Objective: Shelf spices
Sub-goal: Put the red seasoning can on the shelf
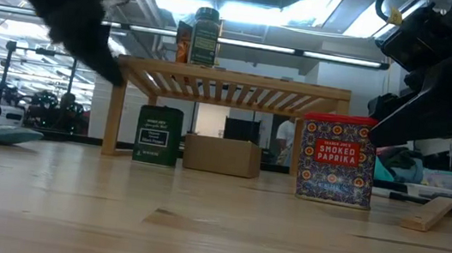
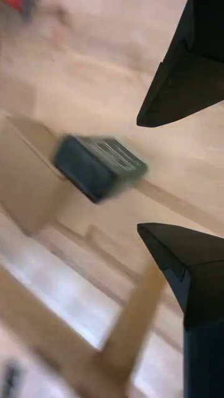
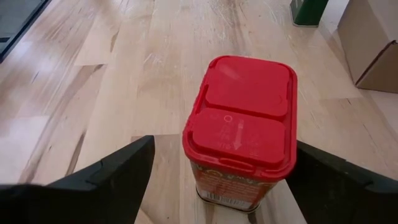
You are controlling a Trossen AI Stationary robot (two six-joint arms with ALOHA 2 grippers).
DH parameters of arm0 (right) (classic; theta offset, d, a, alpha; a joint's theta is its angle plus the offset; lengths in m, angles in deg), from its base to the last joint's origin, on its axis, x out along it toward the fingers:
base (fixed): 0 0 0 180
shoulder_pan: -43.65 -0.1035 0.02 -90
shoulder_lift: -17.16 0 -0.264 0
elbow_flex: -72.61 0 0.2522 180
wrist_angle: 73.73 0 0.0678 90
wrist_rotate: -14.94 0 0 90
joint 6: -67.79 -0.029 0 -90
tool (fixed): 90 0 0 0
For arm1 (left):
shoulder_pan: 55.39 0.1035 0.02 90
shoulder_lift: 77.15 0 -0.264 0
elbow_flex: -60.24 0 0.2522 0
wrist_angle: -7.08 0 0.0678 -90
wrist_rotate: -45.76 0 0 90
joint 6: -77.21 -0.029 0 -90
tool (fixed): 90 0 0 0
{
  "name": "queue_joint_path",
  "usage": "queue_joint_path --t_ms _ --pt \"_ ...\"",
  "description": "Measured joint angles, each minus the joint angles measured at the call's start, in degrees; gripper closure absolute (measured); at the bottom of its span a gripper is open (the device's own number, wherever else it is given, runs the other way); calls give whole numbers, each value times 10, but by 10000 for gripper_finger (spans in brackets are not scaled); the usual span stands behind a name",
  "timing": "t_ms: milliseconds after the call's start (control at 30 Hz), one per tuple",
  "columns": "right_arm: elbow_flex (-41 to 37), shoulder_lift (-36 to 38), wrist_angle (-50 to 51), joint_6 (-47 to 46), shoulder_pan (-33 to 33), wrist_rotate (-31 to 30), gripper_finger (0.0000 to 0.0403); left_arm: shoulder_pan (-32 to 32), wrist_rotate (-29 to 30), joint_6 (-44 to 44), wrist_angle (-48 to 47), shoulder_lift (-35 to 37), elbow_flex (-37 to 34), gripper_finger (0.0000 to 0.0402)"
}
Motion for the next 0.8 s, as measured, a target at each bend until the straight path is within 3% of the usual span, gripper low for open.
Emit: queue_joint_path --t_ms 267,533,600,733,800 --pt "0 0 0 0 0 0 61 1 84 71 55 -27 -81 144" --pt "0 0 2 0 0 11 61 1 85 19 275 -28 -187 144" --pt "0 6 23 2 1 100 61 1 84 11 327 -28 -208 144" --pt "0 10 56 2 -1 351 61 2 70 10 372 -28 -226 144" --pt "0 10 63 1 -1 434 61 2 69 10 384 -28 -230 144"
